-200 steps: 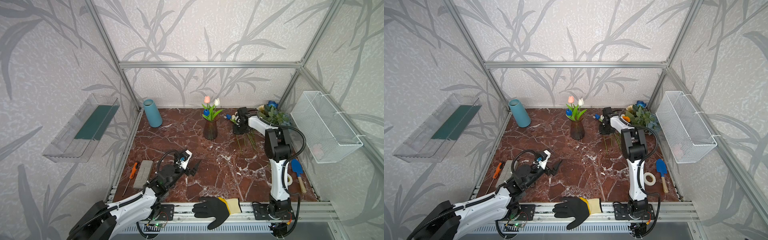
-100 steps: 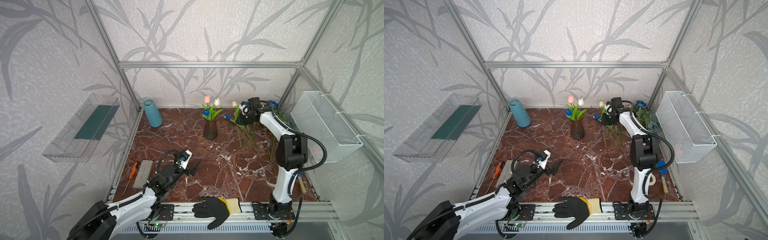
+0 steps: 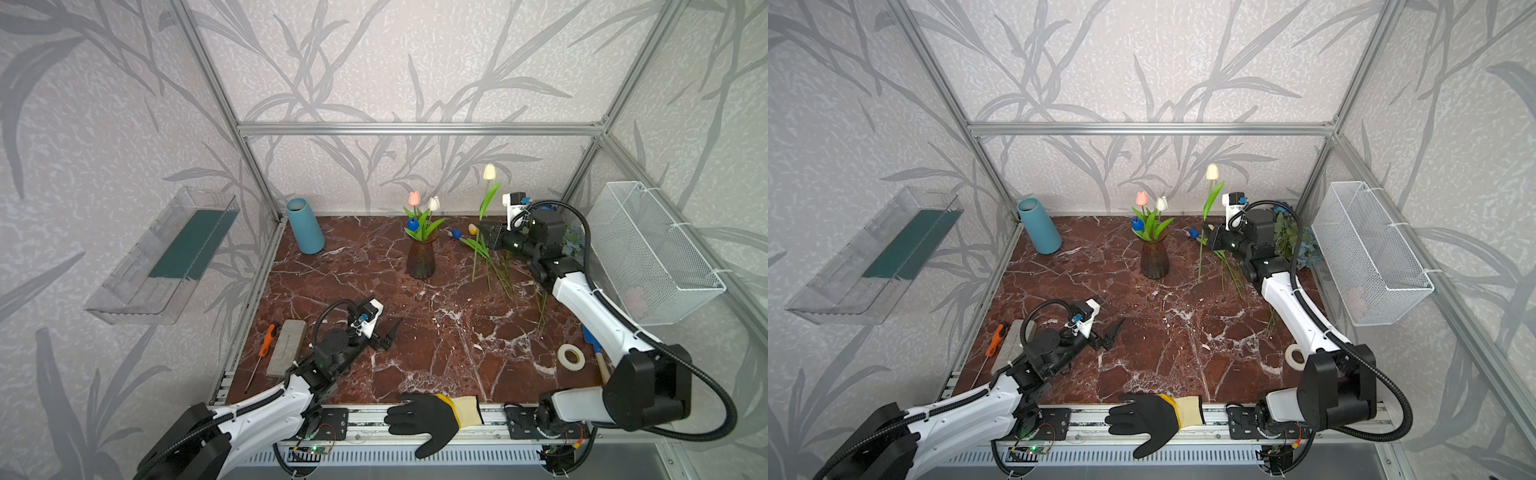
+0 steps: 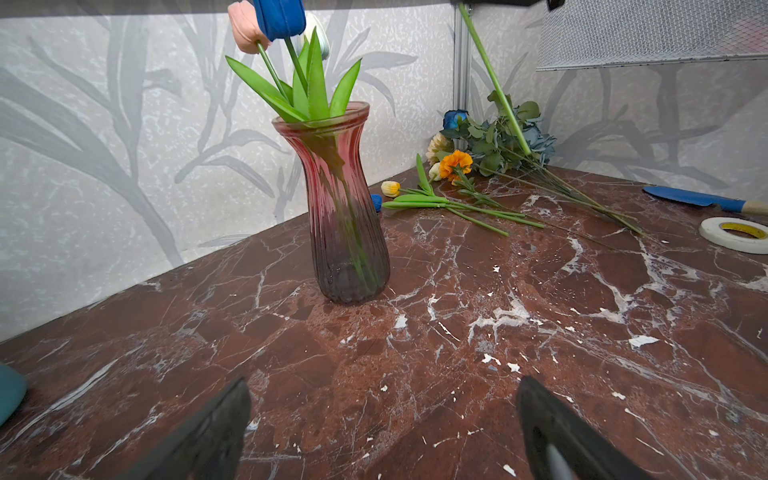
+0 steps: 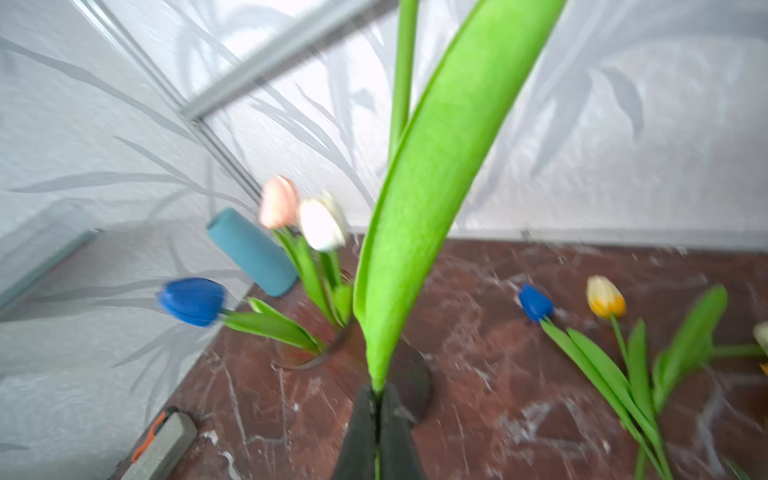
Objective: Arrange the flowers into the vase
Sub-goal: 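Lift the yellow tulip upright with the right gripper toward the vase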
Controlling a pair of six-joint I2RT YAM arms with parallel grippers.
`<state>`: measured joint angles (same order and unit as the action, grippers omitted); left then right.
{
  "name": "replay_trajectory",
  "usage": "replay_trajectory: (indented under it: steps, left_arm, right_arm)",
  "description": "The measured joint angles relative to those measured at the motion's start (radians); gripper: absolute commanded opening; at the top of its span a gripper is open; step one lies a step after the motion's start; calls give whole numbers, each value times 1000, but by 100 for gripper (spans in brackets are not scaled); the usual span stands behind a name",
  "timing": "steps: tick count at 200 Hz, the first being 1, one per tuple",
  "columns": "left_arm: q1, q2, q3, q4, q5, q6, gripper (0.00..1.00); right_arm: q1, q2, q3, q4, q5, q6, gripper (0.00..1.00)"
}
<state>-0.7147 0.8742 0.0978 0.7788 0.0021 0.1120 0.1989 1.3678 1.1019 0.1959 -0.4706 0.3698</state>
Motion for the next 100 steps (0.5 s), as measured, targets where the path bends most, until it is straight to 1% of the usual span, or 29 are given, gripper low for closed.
replay_trajectory:
  steps: [21, 53, 71, 100]
  left_arm:
    - [0, 5, 0, 0, 0, 0, 99]
    - [0, 16, 0, 0, 0, 0, 99]
    - [-1, 20, 0, 0, 0, 1, 99]
    - [-4, 20, 0, -1, 0, 1, 99]
  right_arm:
    - [29, -14, -21, 219, -13, 29, 0]
    - [58, 20, -28, 480, -18, 68, 0]
    - [92, 69, -8, 563, -8, 63, 0]
    - [154, 162, 36, 627, 11, 26, 0]
